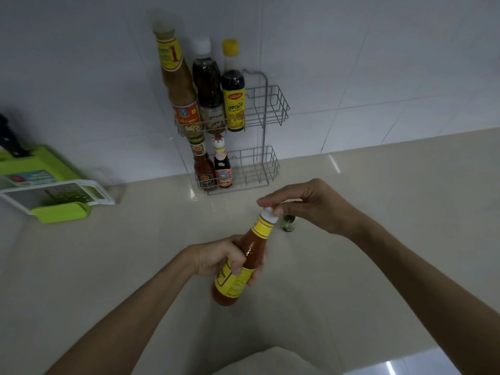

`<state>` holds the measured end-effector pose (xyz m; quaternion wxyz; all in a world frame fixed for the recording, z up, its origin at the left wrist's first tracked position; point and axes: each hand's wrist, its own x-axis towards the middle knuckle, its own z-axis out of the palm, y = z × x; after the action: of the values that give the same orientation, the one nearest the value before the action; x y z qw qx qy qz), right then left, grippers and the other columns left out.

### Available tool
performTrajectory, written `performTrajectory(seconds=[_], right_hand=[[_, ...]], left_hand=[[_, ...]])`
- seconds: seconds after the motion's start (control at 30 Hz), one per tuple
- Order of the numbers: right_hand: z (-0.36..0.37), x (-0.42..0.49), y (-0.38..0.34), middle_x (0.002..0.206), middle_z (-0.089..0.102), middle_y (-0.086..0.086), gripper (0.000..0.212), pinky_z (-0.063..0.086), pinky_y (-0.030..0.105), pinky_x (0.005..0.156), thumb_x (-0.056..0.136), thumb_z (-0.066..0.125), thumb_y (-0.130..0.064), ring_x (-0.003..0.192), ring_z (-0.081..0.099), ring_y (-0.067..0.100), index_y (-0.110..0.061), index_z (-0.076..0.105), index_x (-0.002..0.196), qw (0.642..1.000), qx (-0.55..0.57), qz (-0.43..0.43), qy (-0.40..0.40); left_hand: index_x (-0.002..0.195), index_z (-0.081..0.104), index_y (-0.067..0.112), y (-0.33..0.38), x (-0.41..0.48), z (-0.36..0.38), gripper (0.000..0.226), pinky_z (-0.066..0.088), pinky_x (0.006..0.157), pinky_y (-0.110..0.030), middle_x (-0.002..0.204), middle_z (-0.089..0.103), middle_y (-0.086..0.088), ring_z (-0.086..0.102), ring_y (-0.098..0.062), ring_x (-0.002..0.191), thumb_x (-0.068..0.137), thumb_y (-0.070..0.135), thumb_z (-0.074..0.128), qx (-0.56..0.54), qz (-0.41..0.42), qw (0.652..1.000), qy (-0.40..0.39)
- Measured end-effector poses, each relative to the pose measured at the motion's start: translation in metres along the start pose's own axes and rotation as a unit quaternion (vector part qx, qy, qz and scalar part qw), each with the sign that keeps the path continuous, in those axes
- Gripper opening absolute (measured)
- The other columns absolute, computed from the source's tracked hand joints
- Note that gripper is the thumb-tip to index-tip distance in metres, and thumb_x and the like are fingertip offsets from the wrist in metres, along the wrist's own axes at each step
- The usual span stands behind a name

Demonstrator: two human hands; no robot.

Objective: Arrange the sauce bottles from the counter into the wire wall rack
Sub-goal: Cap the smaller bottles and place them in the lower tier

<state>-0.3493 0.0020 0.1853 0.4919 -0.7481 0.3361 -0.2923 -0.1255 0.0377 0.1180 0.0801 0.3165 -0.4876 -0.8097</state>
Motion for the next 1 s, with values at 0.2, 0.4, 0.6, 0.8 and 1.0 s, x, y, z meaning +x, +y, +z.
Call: performTrajectory(seconds=[0.2, 0.4, 0.6, 0.8, 1.0], right_hand=[[0.000, 0.001, -0.007, 0.101, 0.074, 0.003, 0.025, 0.053, 0.018, 0.082, 0.082, 0.068, -0.003, 0.095, 0.069, 0.007, -0.006, 0.072, 0.107, 1.000, -0.016, -0.004, -0.020], [0.016, -0.001, 0.001, 0.070, 0.057, 0.000, 0.023, 0.042, 0.024, 0.054, 0.097, 0.047, -0.035, 0.059, 0.052, 0.014, -0.015, 0.055, 0.088, 0.925, -0.354, -0.135, 0.022], [0.040, 0.003, 0.013, 0.088, 0.064, 0.012, 0.026, 0.040, 0.035, 0.057, 0.098, 0.042, -0.035, 0.075, 0.062, 0.037, -0.012, 0.055, 0.101, 0.807, -0.589, 0.047, 0.013], [0.028, -0.006, -0.002, 0.054, 0.054, 0.000, 0.060, 0.025, 0.024, 0.042, 0.098, 0.017, -0.053, 0.044, 0.049, 0.020, -0.014, 0.055, 0.071, 0.874, -0.480, -0.074, -0.003], [0.059, 0.017, 0.011, 0.083, 0.062, 0.007, 0.039, 0.038, 0.030, 0.060, 0.096, 0.043, -0.046, 0.073, 0.060, 0.027, -0.010, 0.050, 0.109, 0.937, -0.267, 0.177, 0.142]], left_hand=[[0.093, 0.057, 0.005, 0.002, -0.002, 0.004, 0.053, 0.047, 0.066, -0.029, 0.075, 0.064, -0.012, 0.061, -0.026, 0.066, 0.040, 0.006, 0.054, -0.008, 0.017, 0.999, -0.027], [0.093, 0.054, 0.003, 0.007, -0.003, 0.010, 0.049, 0.051, 0.062, -0.027, 0.071, 0.062, -0.012, 0.060, -0.024, 0.064, 0.044, -0.002, 0.052, 0.011, 0.002, 1.000, 0.016], [0.074, 0.056, 0.019, -0.007, 0.007, 0.016, 0.034, 0.044, 0.056, -0.032, 0.063, 0.057, 0.002, 0.054, -0.020, 0.060, 0.043, 0.012, 0.069, 0.271, -0.007, 0.898, 0.347], [0.081, 0.059, 0.009, 0.004, -0.016, 0.017, 0.037, 0.047, 0.060, -0.030, 0.072, 0.060, -0.011, 0.058, -0.026, 0.068, 0.046, -0.003, 0.061, 0.121, 0.008, 0.983, 0.137], [0.077, 0.056, 0.021, 0.001, 0.012, 0.026, 0.036, 0.047, 0.056, -0.033, 0.067, 0.062, 0.000, 0.058, -0.022, 0.062, 0.043, 0.017, 0.070, 0.207, 0.031, 0.846, 0.490]])
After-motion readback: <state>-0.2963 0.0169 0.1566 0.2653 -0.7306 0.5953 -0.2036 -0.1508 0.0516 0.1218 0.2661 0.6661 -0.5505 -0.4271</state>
